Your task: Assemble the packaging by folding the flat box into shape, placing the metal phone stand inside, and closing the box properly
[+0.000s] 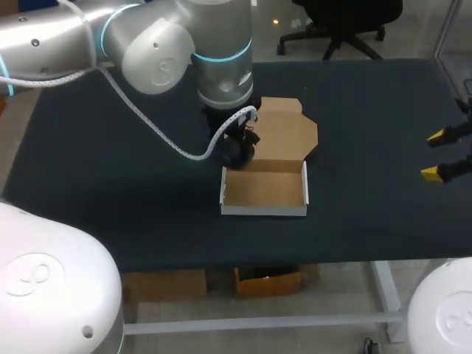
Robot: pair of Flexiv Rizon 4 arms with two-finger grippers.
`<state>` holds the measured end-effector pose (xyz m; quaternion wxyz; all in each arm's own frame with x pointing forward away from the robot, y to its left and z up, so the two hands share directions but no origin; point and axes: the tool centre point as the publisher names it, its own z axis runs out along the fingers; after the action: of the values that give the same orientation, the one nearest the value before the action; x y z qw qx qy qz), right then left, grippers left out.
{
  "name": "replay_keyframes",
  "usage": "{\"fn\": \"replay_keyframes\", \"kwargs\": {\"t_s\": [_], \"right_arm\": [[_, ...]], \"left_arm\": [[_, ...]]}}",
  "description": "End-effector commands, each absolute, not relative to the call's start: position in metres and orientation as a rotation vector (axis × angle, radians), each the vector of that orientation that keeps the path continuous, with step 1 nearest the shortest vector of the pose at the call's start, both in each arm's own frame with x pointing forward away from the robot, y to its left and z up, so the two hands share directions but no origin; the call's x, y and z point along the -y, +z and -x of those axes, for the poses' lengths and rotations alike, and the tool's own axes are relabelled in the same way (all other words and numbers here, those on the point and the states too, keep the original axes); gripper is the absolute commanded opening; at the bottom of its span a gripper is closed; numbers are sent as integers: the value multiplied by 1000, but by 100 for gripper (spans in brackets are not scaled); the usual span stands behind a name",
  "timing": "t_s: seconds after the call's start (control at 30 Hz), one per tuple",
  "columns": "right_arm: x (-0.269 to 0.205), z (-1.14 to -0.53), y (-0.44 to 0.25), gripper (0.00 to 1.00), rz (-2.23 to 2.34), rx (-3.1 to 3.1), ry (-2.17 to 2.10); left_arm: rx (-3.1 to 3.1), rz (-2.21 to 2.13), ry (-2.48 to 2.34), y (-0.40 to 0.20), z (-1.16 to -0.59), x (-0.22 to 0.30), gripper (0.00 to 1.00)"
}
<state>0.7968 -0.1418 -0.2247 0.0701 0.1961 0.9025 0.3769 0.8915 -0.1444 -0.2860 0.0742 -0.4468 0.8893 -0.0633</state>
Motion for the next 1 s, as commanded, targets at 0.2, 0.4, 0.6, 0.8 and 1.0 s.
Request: {"fn": "replay_keyframes", "kwargs": {"t_s": [0.2, 0.4, 0.6, 0.8, 1.0], "right_arm": [[143, -796, -223, 100, -588, -2717, 1138], [143, -796, -223, 100, -588, -2717, 1138], [143, -796, -223, 100, -588, -2717, 1138], [143, -796, -223, 100, -588, -2717, 1138], [143, -796, -223, 100, -588, -2717, 1138]], "left_arm": [[-2681, 1333, -181, -295, -884, 164, 0], [-2708, 1318, -197, -302, -878, 179, 0], [-2726, 1312, -197, -315, -867, 189, 0], [-2748, 1300, -227, -325, -859, 198, 0], [-2766, 1275, -258, -332, -856, 208, 0]]}}
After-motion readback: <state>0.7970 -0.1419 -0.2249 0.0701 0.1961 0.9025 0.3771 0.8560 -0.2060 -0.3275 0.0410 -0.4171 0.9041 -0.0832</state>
